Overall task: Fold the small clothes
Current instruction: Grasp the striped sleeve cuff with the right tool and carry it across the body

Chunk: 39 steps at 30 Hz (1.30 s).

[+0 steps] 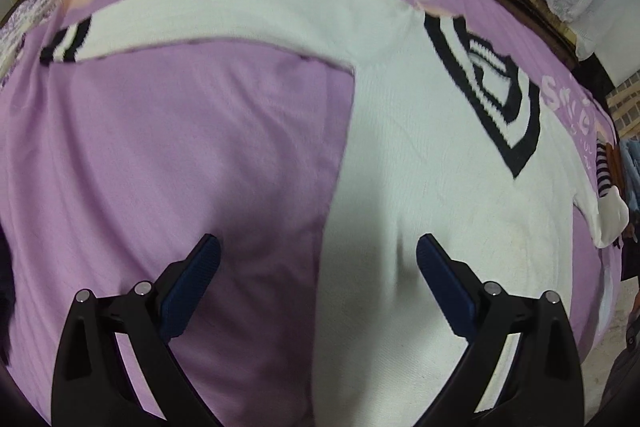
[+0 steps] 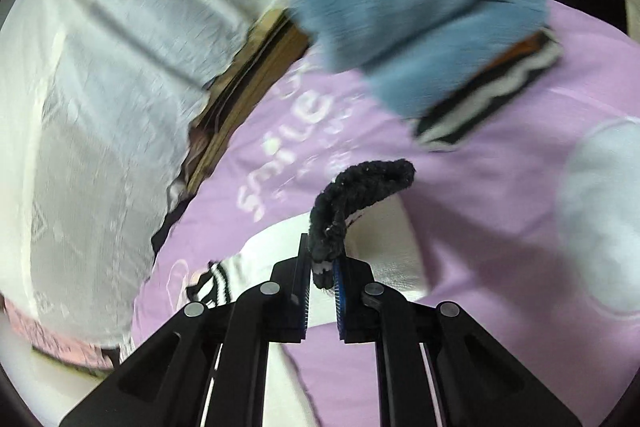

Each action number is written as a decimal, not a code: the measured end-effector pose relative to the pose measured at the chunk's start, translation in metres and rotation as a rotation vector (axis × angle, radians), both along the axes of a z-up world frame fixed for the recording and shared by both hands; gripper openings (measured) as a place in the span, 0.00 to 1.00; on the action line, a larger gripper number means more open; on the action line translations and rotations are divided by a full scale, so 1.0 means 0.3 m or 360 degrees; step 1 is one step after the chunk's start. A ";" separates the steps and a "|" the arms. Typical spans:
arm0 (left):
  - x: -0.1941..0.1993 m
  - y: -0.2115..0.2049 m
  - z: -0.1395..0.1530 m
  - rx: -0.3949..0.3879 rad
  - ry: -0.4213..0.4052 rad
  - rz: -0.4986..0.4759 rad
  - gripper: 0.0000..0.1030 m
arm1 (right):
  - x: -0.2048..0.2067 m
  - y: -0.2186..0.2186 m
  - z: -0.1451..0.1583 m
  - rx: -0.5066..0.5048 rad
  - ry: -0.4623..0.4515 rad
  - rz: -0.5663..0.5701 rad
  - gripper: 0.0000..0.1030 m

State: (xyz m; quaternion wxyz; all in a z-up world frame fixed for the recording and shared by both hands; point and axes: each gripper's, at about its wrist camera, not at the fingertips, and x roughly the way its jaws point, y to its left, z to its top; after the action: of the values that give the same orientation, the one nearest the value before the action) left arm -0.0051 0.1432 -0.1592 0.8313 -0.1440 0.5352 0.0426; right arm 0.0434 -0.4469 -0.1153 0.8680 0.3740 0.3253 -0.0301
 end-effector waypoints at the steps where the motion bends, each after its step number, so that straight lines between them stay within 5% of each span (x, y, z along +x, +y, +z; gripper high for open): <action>1: 0.003 0.011 0.007 0.0004 -0.0015 0.0005 0.93 | 0.017 0.034 0.014 -0.0017 0.0001 0.0032 0.11; 12: -0.004 0.290 -0.084 0.0021 0.0015 0.0277 0.94 | 0.179 0.369 0.075 -0.0140 0.0020 0.0301 0.11; 17: 0.006 0.238 -0.122 0.0202 0.0001 0.0180 0.96 | 0.254 0.535 0.093 -0.0177 0.0008 0.0416 0.11; 25: -0.009 0.219 -0.131 0.0264 -0.0134 0.0205 0.96 | 0.359 0.804 0.136 -0.0258 0.0003 0.0639 0.11; 36: -0.018 0.223 -0.127 0.0234 -0.0134 0.0207 0.96 | 0.422 1.093 0.089 -0.0307 0.0053 0.0882 0.11; 39: 0.004 0.230 -0.078 0.0085 -0.0118 0.0193 0.96 | 0.424 1.126 0.080 -0.0303 0.0066 0.0936 0.11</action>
State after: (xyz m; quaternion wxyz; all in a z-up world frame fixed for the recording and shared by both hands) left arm -0.0040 0.2122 -0.1828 0.8500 -0.1554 0.4929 0.1018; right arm 0.1706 -0.1093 -0.0914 0.8638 0.1803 0.4328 0.1844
